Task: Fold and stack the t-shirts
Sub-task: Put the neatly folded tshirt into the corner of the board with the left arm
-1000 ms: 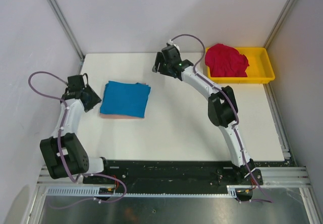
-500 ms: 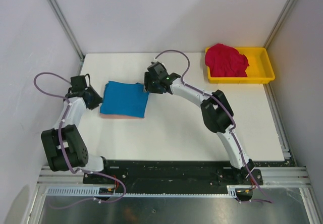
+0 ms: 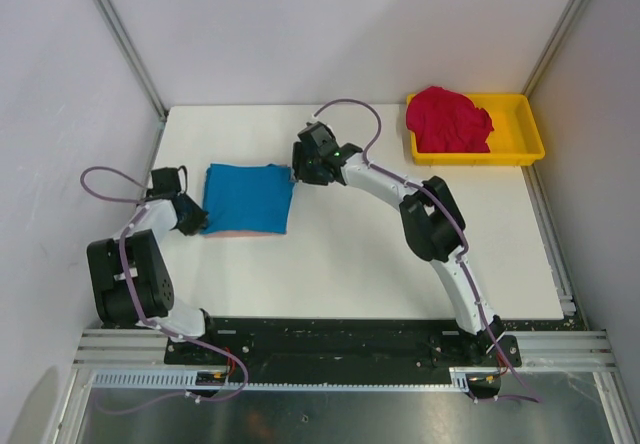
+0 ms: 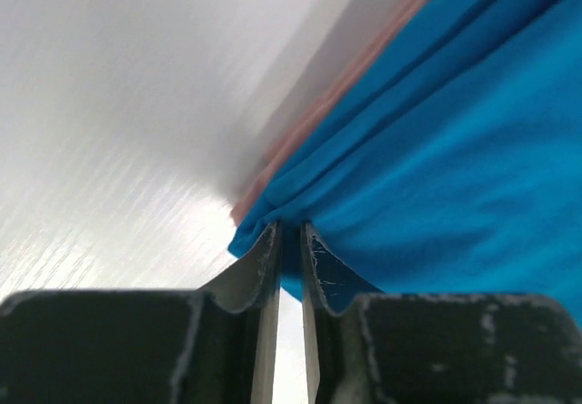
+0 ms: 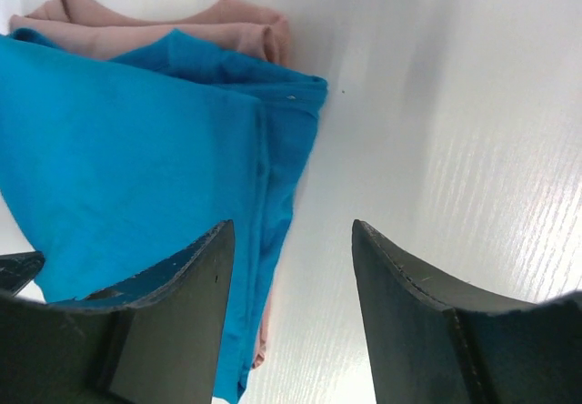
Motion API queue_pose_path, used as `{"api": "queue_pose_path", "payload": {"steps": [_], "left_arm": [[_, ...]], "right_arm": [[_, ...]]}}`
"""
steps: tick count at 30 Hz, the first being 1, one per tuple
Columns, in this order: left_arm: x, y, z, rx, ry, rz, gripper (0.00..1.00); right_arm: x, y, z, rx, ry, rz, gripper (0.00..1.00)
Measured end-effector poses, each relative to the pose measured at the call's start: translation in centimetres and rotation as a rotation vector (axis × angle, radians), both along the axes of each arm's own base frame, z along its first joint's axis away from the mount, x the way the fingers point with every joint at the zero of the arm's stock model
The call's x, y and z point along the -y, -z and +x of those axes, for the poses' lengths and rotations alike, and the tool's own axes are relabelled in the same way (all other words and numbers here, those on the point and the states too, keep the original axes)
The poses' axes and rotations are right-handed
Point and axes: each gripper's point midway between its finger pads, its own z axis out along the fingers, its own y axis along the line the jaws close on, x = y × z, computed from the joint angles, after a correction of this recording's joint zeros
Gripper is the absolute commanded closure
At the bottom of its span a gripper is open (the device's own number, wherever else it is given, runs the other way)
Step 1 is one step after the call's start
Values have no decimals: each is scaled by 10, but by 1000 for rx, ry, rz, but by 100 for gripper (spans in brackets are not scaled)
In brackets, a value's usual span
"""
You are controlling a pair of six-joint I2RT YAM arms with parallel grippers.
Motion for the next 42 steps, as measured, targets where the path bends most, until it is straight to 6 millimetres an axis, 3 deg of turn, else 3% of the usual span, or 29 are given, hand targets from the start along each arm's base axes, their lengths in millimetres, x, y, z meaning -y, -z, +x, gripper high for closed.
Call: {"api": "queue_pose_path", "payload": {"steps": [3,6,8,12,14,16,19,23,25,28,34,42], "left_arm": [[-6,6,-9,-29,-38,6,83],[-11,-1,-11,-24,-50,30,78],[-13,-15,-10,-4,-37,52,73],[-8,-66,17,114,42,145,63],[17,-96,38,193,141,184,61],[57,-120,59,259,273,201,57],[121,-135,86,310,459,215,49],[193,-113,118,284,659,236,43],[217,-93,130,252,731,249,41],[238,-66,147,211,812,273,38],[257,-37,171,185,915,333,35],[244,-2,176,101,987,458,35]], "right_arm": [[6,6,-2,-14,4,-11,42],[12,11,-5,-29,7,-19,41],[18,10,-5,-37,13,-21,41],[39,-1,5,-31,48,-11,40],[56,-11,10,-24,76,-4,40],[77,-21,13,-19,113,5,40],[115,-35,16,-12,180,16,39],[172,-45,10,-10,274,14,38],[195,-49,5,-7,313,8,38],[210,-55,-3,0,336,5,38],[224,-60,-13,6,349,1,38],[232,-53,-17,-8,355,-9,38]]}}
